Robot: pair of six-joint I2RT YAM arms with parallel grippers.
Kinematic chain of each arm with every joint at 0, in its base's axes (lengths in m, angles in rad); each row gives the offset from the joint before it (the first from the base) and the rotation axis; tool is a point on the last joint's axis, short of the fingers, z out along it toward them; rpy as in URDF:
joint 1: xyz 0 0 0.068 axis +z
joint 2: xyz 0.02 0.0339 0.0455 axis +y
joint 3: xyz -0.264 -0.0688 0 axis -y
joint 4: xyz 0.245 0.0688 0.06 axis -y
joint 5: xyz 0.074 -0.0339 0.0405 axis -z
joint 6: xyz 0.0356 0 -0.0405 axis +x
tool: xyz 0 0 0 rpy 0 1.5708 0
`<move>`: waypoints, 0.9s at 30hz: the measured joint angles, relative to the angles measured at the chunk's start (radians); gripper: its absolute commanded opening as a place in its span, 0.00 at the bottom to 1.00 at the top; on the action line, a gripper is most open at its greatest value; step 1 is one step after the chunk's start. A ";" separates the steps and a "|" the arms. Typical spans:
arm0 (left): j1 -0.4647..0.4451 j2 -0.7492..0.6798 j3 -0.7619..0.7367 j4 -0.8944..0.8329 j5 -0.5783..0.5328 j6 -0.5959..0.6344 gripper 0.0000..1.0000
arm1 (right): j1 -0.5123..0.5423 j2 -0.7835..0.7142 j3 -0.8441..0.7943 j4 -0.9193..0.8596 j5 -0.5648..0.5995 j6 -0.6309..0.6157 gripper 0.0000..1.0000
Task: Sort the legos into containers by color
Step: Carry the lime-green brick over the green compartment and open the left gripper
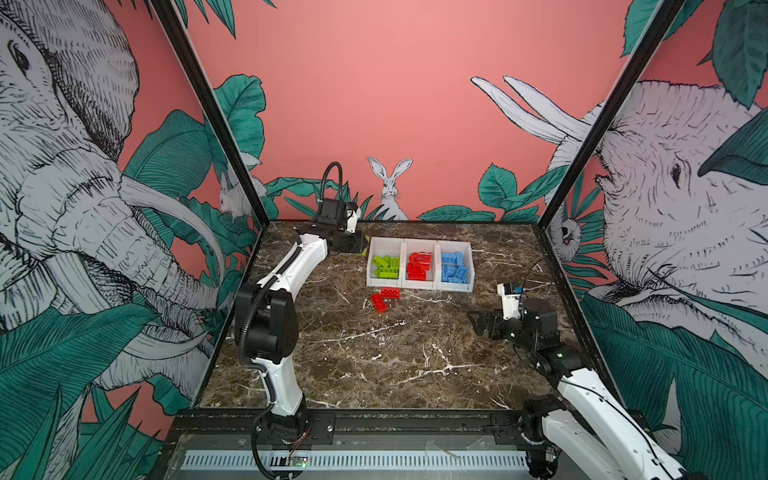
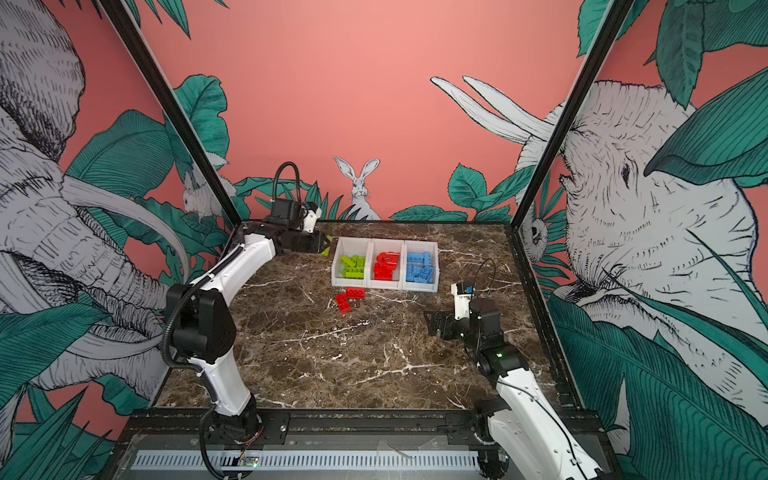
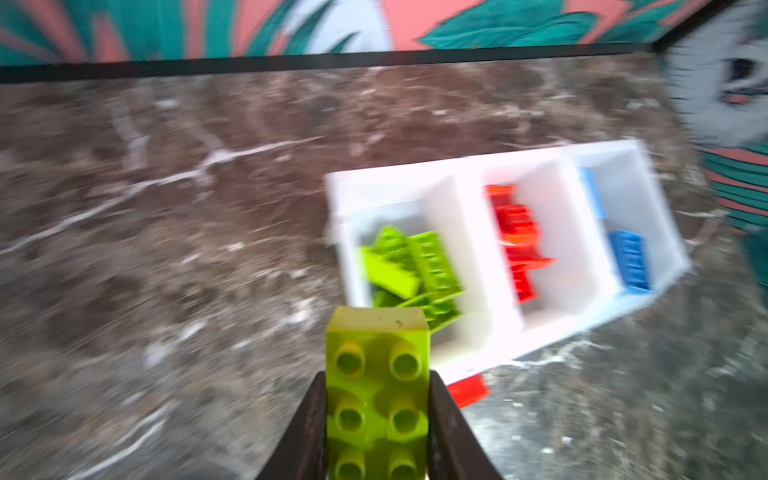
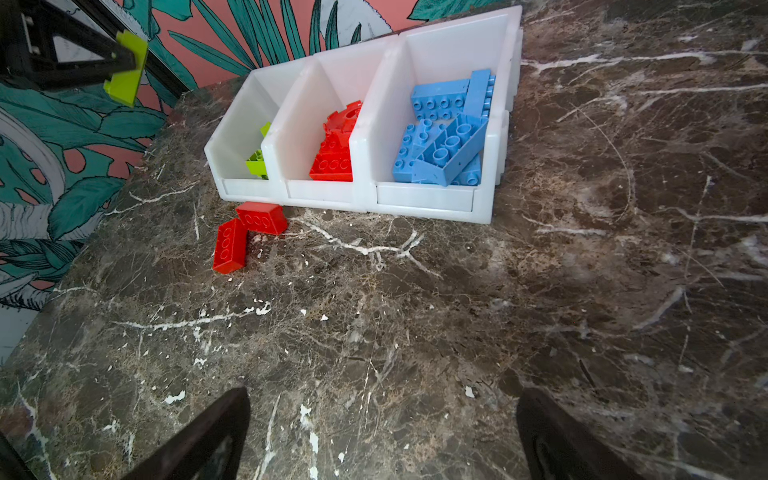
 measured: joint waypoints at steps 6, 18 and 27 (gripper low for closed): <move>-0.064 0.122 0.064 0.059 0.058 -0.044 0.30 | 0.000 -0.045 0.012 -0.067 0.000 0.000 0.98; -0.070 0.283 0.153 0.055 0.003 -0.063 0.70 | 0.000 -0.156 0.042 -0.207 0.023 -0.002 0.98; -0.071 0.185 0.132 0.057 -0.094 -0.029 0.84 | 0.121 0.045 0.224 -0.301 0.129 -0.021 0.95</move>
